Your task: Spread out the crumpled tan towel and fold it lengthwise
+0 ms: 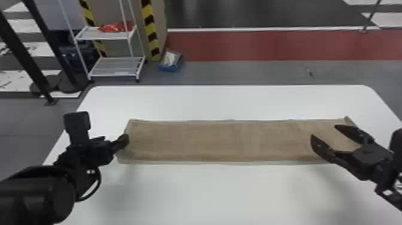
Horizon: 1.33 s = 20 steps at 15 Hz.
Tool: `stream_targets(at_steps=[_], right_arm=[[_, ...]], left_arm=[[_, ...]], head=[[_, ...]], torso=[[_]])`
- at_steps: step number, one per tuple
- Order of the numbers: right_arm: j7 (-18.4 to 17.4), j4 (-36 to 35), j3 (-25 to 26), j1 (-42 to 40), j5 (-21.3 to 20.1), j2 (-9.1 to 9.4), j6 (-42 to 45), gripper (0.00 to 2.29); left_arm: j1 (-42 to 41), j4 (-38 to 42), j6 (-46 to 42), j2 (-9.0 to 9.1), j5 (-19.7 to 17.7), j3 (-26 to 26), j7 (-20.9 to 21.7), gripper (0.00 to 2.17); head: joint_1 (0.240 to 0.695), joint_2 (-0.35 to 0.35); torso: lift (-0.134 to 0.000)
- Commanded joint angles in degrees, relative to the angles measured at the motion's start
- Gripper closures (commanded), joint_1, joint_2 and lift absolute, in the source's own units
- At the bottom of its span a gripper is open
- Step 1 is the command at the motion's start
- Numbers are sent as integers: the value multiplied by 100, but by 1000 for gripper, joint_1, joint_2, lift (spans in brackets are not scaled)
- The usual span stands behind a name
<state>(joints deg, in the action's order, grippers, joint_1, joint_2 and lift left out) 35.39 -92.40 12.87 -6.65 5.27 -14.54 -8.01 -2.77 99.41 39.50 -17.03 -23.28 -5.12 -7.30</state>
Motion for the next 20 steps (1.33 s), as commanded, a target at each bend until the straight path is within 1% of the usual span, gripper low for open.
stream_targets(at_steps=[1, 3, 4, 5, 6, 7, 9, 10, 12, 13, 15, 20], right_arm=[[47, 442, 233, 516, 18, -172, -302, 211], [170, 838, 418, 929, 62, -435, -601, 211], [363, 1136, 435, 1228, 80, -699, -988, 211], [592, 1339, 444, 1447, 80, -875, -1234, 211], [697, 1541, 488, 1623, 45, -1051, -1515, 211], [846, 1716, 479, 1746, -17, -1191, -1603, 211], [1251, 2086, 453, 2027, -219, -1367, -1902, 208], [1409, 2217, 427, 2142, -316, -1411, -1919, 208], [1470, 2446, 400, 2238, -518, -1472, -1849, 205], [1550, 2534, 365, 2291, -544, -1508, -1814, 205], [1593, 2560, 321, 2309, -623, -1516, -1779, 205], [1611, 2578, 242, 2353, -623, -1499, -1761, 205]], left_arm=[[-4, 34, 54, -2, -1, 11, 0, 414], [-13, 78, 72, -2, 17, 2, 0, 414], [-22, 96, 72, -11, 17, -15, 0, 414], [-39, 104, 72, -20, 17, -33, 0, 417], [-48, 131, 72, -20, 8, -50, 0, 414], [-57, 166, 72, -29, 17, -59, 0, 414], [-57, 175, 89, -37, 17, -59, 0, 414], [-57, 175, 89, -37, 17, -50, 9, 414], [-31, 184, 89, -46, 69, -50, 9, 414], [-22, 184, 89, -46, 131, -33, 9, 414], [-13, 184, 107, -64, 140, -33, 18, 414], [-4, 184, 142, -64, 131, -33, 18, 414]], head=[[695, 51], [695, 20], [695, 3], [695, -16], [695, -33], [695, -56], [695, -84], [695, -92], [695, -109], [695, -115], [695, -121], [695, -118]], torso=[[-124], [-124], [-124], [-124], [-124], [-124], [-124], [-124], [-124], [-124], [-124], [-124]])
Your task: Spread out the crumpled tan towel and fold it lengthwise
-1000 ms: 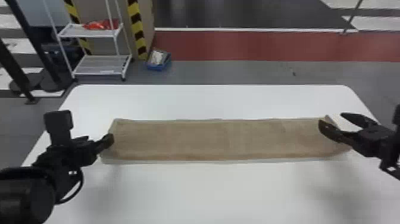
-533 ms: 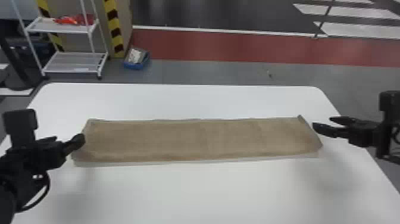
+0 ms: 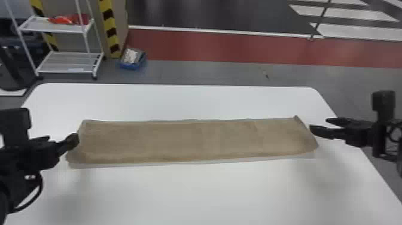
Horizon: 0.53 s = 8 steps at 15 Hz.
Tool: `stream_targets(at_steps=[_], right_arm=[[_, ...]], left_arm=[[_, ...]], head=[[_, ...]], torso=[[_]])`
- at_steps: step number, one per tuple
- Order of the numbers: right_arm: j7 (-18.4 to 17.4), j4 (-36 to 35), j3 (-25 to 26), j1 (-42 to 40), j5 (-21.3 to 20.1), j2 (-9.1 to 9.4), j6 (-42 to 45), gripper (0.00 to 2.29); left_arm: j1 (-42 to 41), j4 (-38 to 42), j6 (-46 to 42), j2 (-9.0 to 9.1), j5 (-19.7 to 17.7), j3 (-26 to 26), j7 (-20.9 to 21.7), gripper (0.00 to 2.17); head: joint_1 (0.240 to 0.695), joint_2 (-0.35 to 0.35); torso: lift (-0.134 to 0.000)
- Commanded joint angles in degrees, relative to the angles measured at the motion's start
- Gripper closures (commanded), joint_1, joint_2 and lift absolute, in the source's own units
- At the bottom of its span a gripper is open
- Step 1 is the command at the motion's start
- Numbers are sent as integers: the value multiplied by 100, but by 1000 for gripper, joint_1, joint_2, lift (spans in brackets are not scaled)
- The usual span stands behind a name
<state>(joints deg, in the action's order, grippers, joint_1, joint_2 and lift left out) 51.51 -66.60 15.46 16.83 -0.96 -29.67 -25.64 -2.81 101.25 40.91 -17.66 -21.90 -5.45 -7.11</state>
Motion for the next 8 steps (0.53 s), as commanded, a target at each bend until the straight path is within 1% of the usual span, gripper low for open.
stream_targets(at_steps=[1, 8], right_arm=[[0, 7, -8, 22, 9, 14, 37, 205], [0, 25, -8, 4, 0, 5, 54, 205]], left_arm=[[0, 0, 1, 0, -7, -9, -1, 414], [53, 0, 36, 0, -7, 35, -1, 414]], head=[[695, -116], [695, -116]], torso=[[-124], [-124]])
